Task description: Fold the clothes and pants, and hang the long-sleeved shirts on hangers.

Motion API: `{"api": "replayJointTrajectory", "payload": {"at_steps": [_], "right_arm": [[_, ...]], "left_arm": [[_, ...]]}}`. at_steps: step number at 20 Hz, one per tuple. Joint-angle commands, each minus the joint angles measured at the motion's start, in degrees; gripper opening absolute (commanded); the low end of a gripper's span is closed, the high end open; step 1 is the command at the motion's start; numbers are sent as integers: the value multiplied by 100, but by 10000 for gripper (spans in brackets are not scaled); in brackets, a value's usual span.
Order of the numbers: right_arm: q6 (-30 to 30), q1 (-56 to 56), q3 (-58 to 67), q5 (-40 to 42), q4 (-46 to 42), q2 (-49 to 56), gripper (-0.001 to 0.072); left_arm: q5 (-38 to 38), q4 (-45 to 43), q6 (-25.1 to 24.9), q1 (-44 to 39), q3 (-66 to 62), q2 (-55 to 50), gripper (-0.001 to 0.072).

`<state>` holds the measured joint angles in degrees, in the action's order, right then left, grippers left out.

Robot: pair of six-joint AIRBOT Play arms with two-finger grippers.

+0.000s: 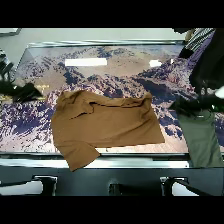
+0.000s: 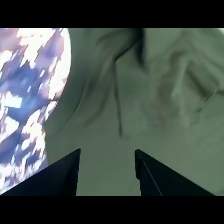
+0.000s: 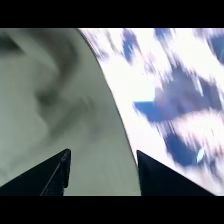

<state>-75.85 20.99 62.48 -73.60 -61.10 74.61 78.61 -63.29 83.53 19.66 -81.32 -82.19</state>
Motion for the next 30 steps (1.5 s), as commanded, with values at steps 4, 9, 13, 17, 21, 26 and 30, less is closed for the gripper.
{"api": "replayJointTrajectory", "payload": {"at_steps": [4,9,13,17,21,26,30], "right_arm": [[350,398,-2260,120,107,-603,481],[584,398,-2562,592,109,-603,480],[588,398,-2680,811,337,-566,480],[868,398,-2983,820,883,-387,477],[1123,398,-3023,1001,1185,-219,204],[1355,398,-3023,826,1499,-223,33],[1552,398,-3023,535,1773,-225,33]], "left_arm": [[-577,105,-2,774,2900,2240,400],[-566,140,-4,859,3571,2892,401],[-494,144,2,859,3574,2887,401],[-382,140,-2,859,3574,2857,415],[-463,136,-22,859,3899,2865,415],[-710,208,-122,857,5056,2859,415],[-1084,334,-267,857,5580,2857,415]]}}
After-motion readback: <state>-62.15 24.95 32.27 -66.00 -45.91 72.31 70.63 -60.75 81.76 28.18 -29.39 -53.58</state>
